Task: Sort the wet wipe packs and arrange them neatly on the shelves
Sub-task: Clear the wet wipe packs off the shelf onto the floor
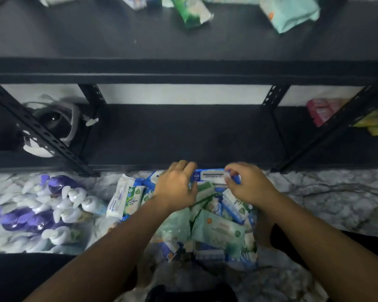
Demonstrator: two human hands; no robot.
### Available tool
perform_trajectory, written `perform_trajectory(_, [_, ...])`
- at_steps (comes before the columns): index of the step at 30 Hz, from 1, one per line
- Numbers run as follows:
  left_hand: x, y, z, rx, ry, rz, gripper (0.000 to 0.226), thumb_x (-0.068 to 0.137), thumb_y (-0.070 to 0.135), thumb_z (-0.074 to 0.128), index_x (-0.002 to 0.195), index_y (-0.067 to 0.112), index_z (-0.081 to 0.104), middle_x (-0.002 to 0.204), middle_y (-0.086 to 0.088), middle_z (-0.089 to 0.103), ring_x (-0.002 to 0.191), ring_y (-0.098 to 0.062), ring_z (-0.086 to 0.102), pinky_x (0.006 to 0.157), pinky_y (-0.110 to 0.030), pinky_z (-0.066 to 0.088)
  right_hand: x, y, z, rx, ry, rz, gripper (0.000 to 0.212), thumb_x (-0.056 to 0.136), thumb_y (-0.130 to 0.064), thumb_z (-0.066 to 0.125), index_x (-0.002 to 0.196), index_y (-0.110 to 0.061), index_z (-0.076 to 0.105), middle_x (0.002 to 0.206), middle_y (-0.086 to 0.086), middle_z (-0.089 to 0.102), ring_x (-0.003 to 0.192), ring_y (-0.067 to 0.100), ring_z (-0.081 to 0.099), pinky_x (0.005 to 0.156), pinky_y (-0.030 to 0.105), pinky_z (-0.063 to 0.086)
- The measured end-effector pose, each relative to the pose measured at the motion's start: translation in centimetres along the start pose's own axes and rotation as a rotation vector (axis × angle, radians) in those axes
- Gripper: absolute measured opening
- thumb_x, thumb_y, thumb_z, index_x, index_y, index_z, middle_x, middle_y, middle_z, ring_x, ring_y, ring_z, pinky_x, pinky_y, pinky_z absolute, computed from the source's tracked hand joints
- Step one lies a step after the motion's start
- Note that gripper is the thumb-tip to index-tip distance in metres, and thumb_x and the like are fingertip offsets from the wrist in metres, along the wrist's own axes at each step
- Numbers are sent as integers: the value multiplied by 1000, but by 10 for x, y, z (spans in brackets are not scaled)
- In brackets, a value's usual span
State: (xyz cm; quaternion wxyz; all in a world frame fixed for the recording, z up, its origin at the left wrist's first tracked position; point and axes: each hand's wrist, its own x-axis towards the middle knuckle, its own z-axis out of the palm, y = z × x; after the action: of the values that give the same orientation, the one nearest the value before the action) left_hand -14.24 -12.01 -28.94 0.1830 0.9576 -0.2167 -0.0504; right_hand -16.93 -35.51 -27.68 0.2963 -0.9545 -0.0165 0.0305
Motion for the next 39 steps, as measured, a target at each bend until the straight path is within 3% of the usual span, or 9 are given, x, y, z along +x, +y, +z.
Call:
perform_trajectory(6, [48,72,-131,-20,343,271,40,86,34,57,124,22,55,118,4,59,105,-19,57,82,-36,53,23,-62,-140,-66,287,-185,21,87,-21,68,107,-19,73,92,-5,68,84,11,64,78,30,55])
perform_trajectory(13, [107,119,-231,85,492,389,36,87,34,55,122,25,52,113,5,55,105,-20,54,76,-40,52,67,-104,-252,-23,558,-163,16,83,-17,69,96,-24,76,85,-6,72,80,10,66,79,21,52])
perform_trajectory(16, [140,113,-250,130,481,350,39,88,35,55,125,25,50,116,5,53,107,-20,53,80,-41,52,99,-108,-275,4,546,-95,18,86,-20,65,100,-28,74,90,-13,67,83,5,63,71,11,45])
perform_trajectory(18, [165,104,-258,155,460,312,41,88,36,56,127,25,49,120,4,52,111,-21,52,82,-40,51,127,-105,-283,-2,516,-43,21,87,-25,64,107,-29,70,101,-10,64,89,6,61,70,13,43])
perform_trajectory(23, [233,78,-273,224,367,245,47,88,39,58,132,25,46,127,1,49,115,-23,50,85,-43,51,199,-93,-284,-152,470,68,60,86,-52,63,139,-28,51,135,1,47,123,25,49,100,40,46])
perform_trajectory(28, [310,59,-280,266,266,229,61,87,51,62,139,26,41,139,1,43,128,-23,44,100,-48,48,255,-79,-281,-295,411,206,96,72,-82,58,149,-40,20,146,3,31,140,32,30,107,58,34])
perform_trajectory(31, [356,56,-282,266,203,243,79,87,56,65,150,22,32,150,-1,37,139,-24,35,110,-49,40,278,-69,-284,-306,373,266,99,68,-81,59,148,-43,15,142,4,36,135,35,37,105,59,35])
perform_trajectory(36, [421,61,-286,278,77,189,102,83,64,68,159,21,16,166,-2,14,153,-22,11,123,-50,21,292,-54,-288,-251,502,335,96,64,-79,61,144,-37,29,124,3,49,117,32,51,97,53,46])
perform_trajectory(39, [444,61,-281,387,18,145,105,76,70,65,157,26,17,165,0,8,151,-29,17,118,-55,28,293,-44,-287,-252,560,385,90,68,-80,59,140,-33,34,127,3,48,119,32,49,99,51,43])
